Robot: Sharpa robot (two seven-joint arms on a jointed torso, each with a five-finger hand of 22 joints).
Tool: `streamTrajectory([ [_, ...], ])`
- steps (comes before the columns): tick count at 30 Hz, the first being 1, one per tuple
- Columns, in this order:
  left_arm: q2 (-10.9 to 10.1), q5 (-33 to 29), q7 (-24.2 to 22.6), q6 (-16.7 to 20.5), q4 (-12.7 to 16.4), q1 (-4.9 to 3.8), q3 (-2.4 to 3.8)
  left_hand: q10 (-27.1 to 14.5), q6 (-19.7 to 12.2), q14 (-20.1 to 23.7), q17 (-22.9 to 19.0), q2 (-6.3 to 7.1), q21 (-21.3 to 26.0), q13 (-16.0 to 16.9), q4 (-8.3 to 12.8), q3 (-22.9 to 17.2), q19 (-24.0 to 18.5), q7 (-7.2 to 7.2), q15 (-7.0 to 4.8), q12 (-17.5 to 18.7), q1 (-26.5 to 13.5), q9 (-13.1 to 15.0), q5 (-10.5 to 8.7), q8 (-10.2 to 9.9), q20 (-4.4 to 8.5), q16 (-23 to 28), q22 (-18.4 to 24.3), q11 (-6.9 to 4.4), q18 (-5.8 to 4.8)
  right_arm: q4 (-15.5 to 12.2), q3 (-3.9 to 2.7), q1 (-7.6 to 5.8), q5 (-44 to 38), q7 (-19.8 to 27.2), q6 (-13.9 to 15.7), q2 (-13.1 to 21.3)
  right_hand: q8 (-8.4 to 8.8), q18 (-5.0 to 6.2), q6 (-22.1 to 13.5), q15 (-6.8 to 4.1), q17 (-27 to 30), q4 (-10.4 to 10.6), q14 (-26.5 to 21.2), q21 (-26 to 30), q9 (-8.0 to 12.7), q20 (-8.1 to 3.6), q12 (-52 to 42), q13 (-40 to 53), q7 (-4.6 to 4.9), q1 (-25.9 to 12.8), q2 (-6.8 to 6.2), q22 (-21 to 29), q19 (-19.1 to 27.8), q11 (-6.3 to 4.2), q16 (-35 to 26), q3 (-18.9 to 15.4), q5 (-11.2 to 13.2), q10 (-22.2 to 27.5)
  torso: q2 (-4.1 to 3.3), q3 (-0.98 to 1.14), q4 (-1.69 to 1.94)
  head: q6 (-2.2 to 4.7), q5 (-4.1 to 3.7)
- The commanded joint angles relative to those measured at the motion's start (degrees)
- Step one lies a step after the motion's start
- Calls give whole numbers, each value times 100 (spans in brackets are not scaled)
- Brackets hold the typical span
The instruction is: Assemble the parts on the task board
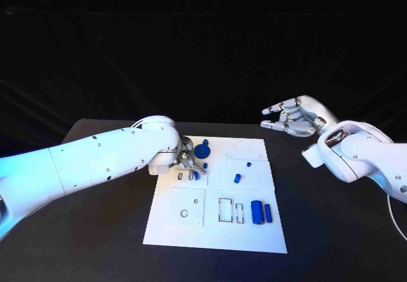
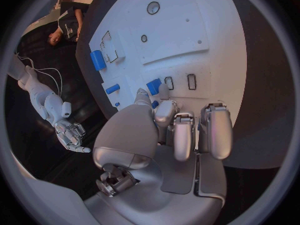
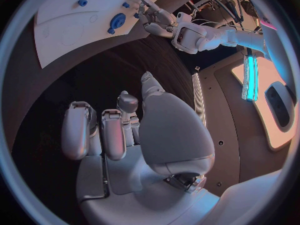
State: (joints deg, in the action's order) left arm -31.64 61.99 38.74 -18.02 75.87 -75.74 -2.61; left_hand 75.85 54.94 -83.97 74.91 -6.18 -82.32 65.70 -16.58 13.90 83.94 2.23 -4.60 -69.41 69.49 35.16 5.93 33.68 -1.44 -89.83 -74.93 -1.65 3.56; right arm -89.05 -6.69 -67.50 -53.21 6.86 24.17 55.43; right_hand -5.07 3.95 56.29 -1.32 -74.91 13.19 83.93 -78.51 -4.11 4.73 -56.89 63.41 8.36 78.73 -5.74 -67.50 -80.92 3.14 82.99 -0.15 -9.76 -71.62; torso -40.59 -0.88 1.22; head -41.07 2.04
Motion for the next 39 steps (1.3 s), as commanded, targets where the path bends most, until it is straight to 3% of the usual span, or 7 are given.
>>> streamTrajectory([
  [1, 21, -5, 17, -146, -13, 5, -1, 44, -37, -603, 1509, -37, -25, 5, 39, -2, 185, 8, -41, -39, 53, 17, 8, 25, 19, -17, -224, 4, -106, 3, -2, 2, -3, -8, -81, -13, -24, 54, 19, 6, -580, 3, 373, 31, -6, -7, 26, -3, -26, 5, 66, 5, 24, 0, -17, -33, -32, 15, -5, -1, 1, -4, -1],
  [15, 40, -7, 20, -181, -37, 8, -4, 42, -103, -603, 1509, -137, -39, 22, 142, -212, 187, -2, -48, -46, 411, 189, 115, 44, 24, -17, -261, -5, -110, 5, -2, 3, -3, -28, -145, -39, -27, 54, 21, 4, -583, 2, 374, 34, -6, -9, 23, -6, -27, 10, 92, 6, 23, -1, -16, -34, -36, 10, -7, 7, -1, -26, 12],
  [25, 52, -86, 4, -153, -38, 12, -6, -70, -315, -603, 1509, -228, -16, -53, 739, -1175, 167, -54, -111, 88, 1517, 245, 406, -138, 87, -17, -244, -66, -102, 11, -2, 4, -4, -38, -182, -41, -27, 54, 21, 4, -579, 2, 373, 35, -6, -9, 22, -6, -27, 11, 95, 8, 23, -1, -20, -34, -36, 10, -8, 8, -2, -40, 6],
  [29, 36, -168, -18, -114, -17, 15, -6, -97, -337, -603, 1509, 104, -2, -109, 743, -1924, 156, 12, -68, 178, 1580, 275, 732, -227, 63, -17, -238, -17, -101, 16, -2, 4, -4, -41, -193, -45, -28, 53, 22, 3, -580, 0, 374, 34, -6, -10, 15, -2, -28, 16, 106, 4, 21, -2, -20, -35, -42, 4, -11, 9, 3, -53, 2],
  [31, 18, -206, -32, -68, 6, 17, -5, -57, -288, -603, 1509, 687, 6, -139, 569, -3100, 151, 7, -43, 217, 1278, 385, 764, -246, 28, -17, -248, 41, -101, 21, -2, 4, -4, -42, -200, -50, -28, 53, 22, 3, -580, 0, 374, 34, -6, -10, 15, -2, -28, 16, 106, 4, 21, -2, -20, -35, -42, 4, -10, 9, 4, -55, 0],
  [34, -27, -278, -55, 38, 57, 19, -3, -34, -297, -603, 1509, 1058, 15, -134, 631, -3946, 149, 12, -48, 212, 1039, 514, 766, -211, -1, -17, -252, -6, -104, 27, -1, 5, -4, -43, -209, -54, -28, 53, 22, 3, -580, 0, 374, 34, -6, -10, 15, -2, -28, 16, 106, 4, 21, -2, -20, -35, -42, 4, -10, 10, 1, -56, 0],
  [39, -166, -371, -95, 320, 200, 21, 9, 12, -282, -603, 1509, 1313, 22, -116, 788, -4755, 151, 30, -43, 192, 627, 697, 747, -136, 20, -17, -265, 11, -96, 40, -1, 6, -4, -43, -224, -57, -28, 53, 22, 3, -580, 0, 374, 34, -6, -10, 15, -2, -28, 16, 106, 4, 21, -2, -20, -35, -42, 4, -9, 16, 3, -65, -10],
])
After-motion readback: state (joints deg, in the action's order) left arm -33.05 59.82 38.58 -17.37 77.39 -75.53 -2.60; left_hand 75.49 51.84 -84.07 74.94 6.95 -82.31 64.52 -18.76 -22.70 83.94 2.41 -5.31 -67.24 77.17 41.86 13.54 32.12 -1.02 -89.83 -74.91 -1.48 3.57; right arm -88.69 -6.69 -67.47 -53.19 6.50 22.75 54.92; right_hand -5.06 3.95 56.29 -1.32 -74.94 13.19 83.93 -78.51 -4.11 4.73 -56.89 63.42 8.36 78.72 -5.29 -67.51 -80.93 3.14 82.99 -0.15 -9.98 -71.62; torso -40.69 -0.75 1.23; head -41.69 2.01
